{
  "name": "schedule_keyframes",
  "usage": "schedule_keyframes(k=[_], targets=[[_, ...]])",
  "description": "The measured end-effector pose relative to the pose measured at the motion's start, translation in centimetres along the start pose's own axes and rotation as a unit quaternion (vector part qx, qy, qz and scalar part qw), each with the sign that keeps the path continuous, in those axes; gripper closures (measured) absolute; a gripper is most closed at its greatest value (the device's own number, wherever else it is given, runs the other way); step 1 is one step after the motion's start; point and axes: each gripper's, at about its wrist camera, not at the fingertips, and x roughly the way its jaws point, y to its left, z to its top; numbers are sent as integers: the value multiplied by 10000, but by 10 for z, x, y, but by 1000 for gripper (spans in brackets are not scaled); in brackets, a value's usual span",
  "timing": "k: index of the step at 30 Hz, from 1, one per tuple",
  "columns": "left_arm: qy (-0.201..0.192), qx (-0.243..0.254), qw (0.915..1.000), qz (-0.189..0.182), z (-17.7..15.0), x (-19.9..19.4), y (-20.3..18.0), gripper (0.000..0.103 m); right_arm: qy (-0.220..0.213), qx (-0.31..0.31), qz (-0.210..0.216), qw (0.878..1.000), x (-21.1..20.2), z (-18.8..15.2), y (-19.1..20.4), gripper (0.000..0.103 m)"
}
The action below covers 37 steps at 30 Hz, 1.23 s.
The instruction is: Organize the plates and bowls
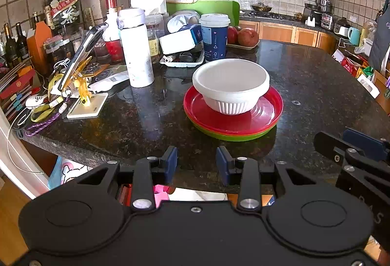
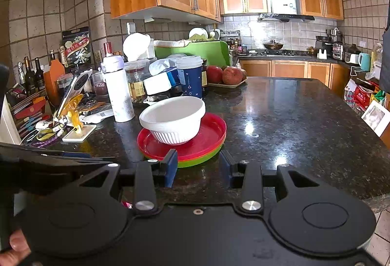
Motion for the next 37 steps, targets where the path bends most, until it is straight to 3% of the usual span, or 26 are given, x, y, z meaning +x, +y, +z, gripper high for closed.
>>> schedule_keyframes(k=[37], targets=[[4, 70, 10000, -64, -1, 1, -4, 57, 19, -3, 47, 10000, -1, 0, 0, 63]])
